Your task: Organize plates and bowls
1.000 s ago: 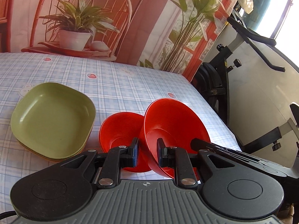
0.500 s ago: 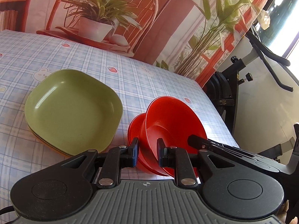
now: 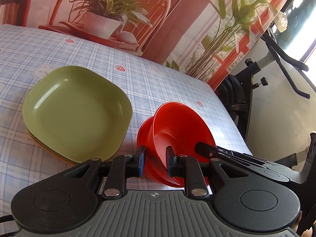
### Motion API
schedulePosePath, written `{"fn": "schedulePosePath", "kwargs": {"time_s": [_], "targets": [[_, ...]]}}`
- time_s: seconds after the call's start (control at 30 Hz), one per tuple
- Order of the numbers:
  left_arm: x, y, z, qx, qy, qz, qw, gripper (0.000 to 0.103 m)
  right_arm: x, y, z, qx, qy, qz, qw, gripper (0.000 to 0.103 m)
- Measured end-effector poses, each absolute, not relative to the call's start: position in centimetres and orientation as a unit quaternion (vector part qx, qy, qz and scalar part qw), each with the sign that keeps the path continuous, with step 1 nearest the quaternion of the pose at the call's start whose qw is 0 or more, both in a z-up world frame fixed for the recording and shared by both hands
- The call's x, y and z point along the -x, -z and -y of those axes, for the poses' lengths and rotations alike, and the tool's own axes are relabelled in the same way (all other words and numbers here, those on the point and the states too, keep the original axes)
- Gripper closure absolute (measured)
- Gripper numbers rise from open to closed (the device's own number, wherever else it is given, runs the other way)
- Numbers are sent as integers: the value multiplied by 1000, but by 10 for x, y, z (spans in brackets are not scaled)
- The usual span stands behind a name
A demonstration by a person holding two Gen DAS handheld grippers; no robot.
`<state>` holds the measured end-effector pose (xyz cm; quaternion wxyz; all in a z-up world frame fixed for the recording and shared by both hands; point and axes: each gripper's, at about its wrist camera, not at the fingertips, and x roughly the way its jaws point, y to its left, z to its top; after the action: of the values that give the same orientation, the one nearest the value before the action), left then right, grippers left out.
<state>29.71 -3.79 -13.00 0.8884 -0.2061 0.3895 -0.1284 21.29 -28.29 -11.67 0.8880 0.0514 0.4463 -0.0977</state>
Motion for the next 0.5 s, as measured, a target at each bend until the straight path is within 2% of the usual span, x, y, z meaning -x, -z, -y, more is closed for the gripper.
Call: {"fn": "schedulePosePath", "kwargs": {"time_s": [0.07, 0.17, 0.27, 0.5], "targets": [[-299, 131, 38, 206, 129, -393, 887, 82, -212, 117, 284, -52, 98, -447, 888, 92], [-298, 132, 38, 209, 126, -396, 885, 73, -211, 118, 284, -54, 97, -446, 888, 91], [-298, 132, 37, 210, 121, -398, 885, 73, -208, 120, 285, -55, 101, -445, 888, 90], [-295, 131, 37, 212, 119, -398, 884, 64, -201, 119, 292, -63, 117, -443, 887, 89]]}}
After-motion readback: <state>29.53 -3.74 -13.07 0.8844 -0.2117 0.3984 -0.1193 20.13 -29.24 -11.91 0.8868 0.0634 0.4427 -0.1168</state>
